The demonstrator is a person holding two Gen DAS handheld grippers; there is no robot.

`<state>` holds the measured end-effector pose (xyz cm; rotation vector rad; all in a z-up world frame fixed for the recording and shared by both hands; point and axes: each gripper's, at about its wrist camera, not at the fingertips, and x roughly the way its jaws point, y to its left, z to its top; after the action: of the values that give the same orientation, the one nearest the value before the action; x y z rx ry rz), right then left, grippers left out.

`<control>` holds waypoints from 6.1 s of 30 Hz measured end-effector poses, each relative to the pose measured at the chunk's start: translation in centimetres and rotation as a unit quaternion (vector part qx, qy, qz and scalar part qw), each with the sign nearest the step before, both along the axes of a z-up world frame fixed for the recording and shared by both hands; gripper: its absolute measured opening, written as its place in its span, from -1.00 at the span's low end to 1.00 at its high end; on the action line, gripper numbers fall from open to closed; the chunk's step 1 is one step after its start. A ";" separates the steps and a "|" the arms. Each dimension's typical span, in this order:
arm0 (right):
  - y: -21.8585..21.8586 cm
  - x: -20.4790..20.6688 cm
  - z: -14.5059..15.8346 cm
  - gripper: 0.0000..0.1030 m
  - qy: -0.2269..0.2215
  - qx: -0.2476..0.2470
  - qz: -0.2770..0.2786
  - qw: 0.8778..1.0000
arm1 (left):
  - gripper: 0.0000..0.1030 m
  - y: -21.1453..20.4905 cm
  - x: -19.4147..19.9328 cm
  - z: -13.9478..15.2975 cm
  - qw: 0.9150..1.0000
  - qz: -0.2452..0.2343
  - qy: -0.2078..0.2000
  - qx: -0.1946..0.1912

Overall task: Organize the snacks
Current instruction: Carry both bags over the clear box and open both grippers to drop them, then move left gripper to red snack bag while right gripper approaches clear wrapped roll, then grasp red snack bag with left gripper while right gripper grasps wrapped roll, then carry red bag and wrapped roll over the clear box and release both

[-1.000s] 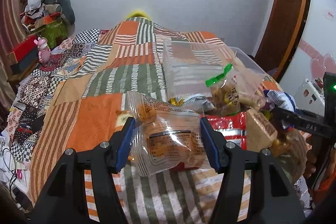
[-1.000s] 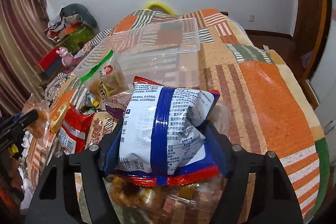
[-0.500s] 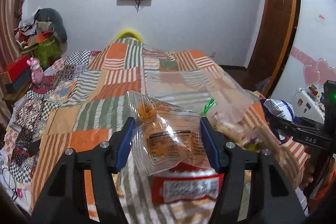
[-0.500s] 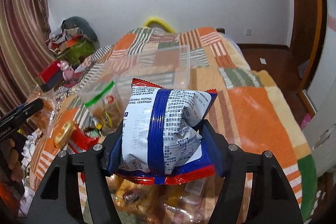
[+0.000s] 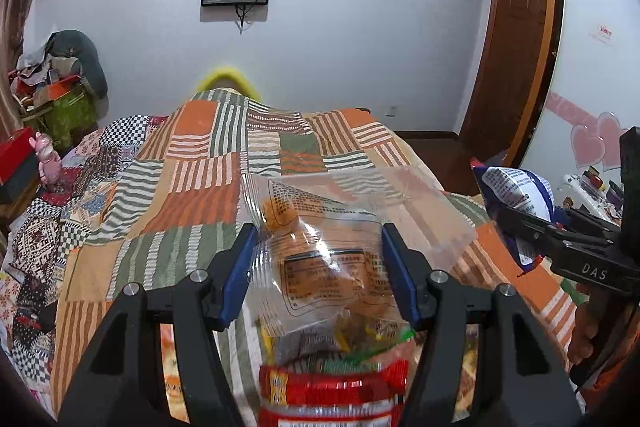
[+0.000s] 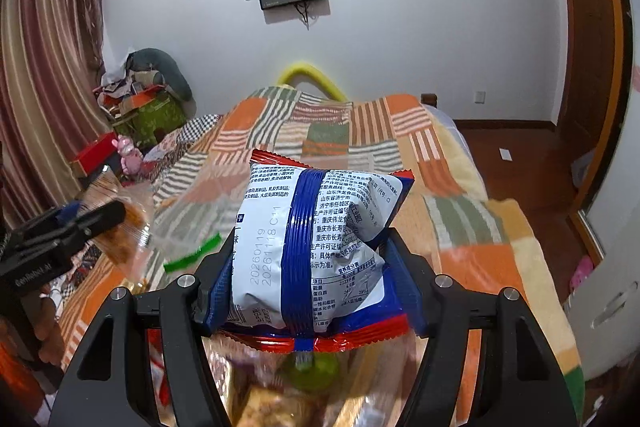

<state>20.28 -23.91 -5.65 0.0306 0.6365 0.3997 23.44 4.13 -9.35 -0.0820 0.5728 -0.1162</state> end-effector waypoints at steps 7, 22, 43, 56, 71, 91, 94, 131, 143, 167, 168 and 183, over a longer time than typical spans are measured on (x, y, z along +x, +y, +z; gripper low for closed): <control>1.3 2.4 0.2 0.24 -0.010 -0.011 0.007 1.000 | 0.18 0.0 3.9 -0.2 1.000 0.002 0.012 -0.001; 3.5 7.0 -2.4 0.24 0.037 -0.062 0.034 0.997 | 0.19 0.3 11.3 -4.2 0.996 0.003 0.087 -0.001; 4.3 8.3 -3.6 0.48 0.073 -0.105 0.063 0.990 | 0.22 0.3 11.2 -4.7 0.994 -0.006 0.107 0.015; 0.8 1.9 1.5 0.58 0.003 -0.089 0.041 0.995 | 0.50 1.8 3.0 -1.1 0.996 -0.020 0.079 0.022; -3.7 -5.0 0.0 0.62 0.015 -0.082 0.001 0.997 | 0.98 0.2 -5.6 -5.0 0.992 -0.021 0.121 0.038; -5.2 -7.0 -7.0 0.62 0.104 -0.077 -0.044 0.991 | 0.98 -2.7 -6.2 -10.5 0.986 0.003 0.165 0.030; -5.1 -6.7 -7.3 0.62 0.106 -0.079 -0.044 0.990 | 0.98 -2.7 -5.7 -11.6 0.984 0.009 0.178 0.021; -4.8 -5.0 -7.5 -0.35 0.117 -0.058 -0.033 0.991 | -0.45 -0.5 -6.1 -10.1 0.989 0.026 0.136 0.046; -4.5 -5.0 -4.4 -0.34 0.082 -0.040 -0.033 0.995 | -0.50 1.0 -7.2 -5.4 0.995 0.036 0.087 0.031; 0.7 -1.6 1.0 -0.34 -0.011 -0.022 0.015 1.000 | -0.50 0.3 -0.5 0.9 0.999 0.029 0.009 0.037; 1.0 -1.4 1.1 -0.34 -0.014 -0.023 0.018 0.999 | -0.50 0.2 -0.2 0.8 0.999 0.028 0.009 0.037; 6.3 3.3 0.1 -0.34 -0.025 -0.071 0.066 0.995 | -0.50 0.4 6.8 -1.3 0.998 0.019 0.044 0.036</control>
<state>23.57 -17.63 -5.53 -0.1571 0.6180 0.4812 30.23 4.54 -10.69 -0.0275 0.6630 -0.0559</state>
